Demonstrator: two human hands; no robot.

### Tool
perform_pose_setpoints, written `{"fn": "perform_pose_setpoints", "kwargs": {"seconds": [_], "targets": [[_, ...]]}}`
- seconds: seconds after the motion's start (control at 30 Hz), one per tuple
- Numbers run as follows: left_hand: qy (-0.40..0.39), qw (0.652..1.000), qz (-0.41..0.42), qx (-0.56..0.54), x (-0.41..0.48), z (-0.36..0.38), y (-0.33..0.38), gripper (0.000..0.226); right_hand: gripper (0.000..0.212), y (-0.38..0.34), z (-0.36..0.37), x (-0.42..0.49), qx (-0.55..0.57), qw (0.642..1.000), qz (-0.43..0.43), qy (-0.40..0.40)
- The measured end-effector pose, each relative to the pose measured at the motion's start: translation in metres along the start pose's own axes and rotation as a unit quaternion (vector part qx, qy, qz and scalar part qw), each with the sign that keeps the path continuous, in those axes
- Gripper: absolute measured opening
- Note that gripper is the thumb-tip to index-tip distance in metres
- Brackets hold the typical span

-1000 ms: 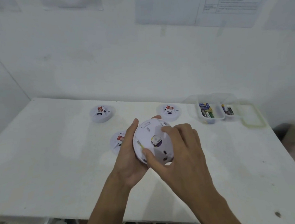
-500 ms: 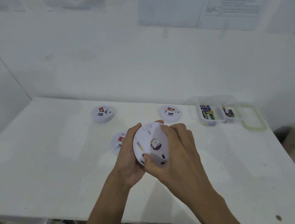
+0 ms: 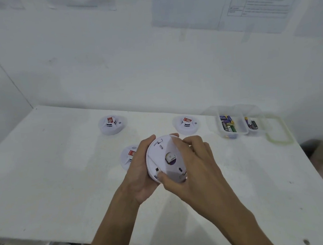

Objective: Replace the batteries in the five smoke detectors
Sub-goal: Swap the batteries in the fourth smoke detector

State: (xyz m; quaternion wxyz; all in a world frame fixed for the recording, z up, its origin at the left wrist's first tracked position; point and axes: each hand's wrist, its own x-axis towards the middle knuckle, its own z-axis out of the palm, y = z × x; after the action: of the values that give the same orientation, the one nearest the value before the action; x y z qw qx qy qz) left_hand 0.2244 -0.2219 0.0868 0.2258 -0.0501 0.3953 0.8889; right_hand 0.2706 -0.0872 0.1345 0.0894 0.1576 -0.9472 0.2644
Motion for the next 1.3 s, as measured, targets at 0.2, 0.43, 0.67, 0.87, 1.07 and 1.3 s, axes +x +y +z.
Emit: {"fn": "perform_pose_setpoints", "kwargs": {"seconds": [0.2, 0.43, 0.67, 0.87, 1.07, 1.3], "targets": [[0.017, 1.000, 0.001, 0.003, 0.004, -0.002, 0.000, 0.057, 0.071, 0.000, 0.005, 0.006, -0.019, 1.000, 0.004, 0.017], [0.020, 0.998, 0.030, -0.060, 0.008, -0.006, 0.002, 0.040, 0.065, 0.002, 0.004, 0.005, 0.101, 0.993, 0.014, 0.064], [-0.009, 0.996, -0.024, -0.083, 0.009, -0.021, 0.008, 0.053, 0.054, 0.024, -0.014, 0.001, 0.341, 0.938, 0.038, 0.058], [-0.078, 0.993, -0.049, -0.074, 0.011, -0.033, 0.013, 0.086, 0.049, 0.077, 0.019, -0.004, 0.578, 0.780, 0.233, 0.059], [-0.092, 0.992, -0.052, -0.073, 0.012, -0.037, 0.013, 0.080, 0.030, 0.110, 0.067, -0.014, 0.550, 0.763, 0.338, 0.036], [-0.099, 0.990, -0.063, -0.084, 0.011, -0.034, 0.009, 0.077, 0.008, 0.139, 0.113, -0.016, 0.254, 0.902, 0.347, -0.048]]}}
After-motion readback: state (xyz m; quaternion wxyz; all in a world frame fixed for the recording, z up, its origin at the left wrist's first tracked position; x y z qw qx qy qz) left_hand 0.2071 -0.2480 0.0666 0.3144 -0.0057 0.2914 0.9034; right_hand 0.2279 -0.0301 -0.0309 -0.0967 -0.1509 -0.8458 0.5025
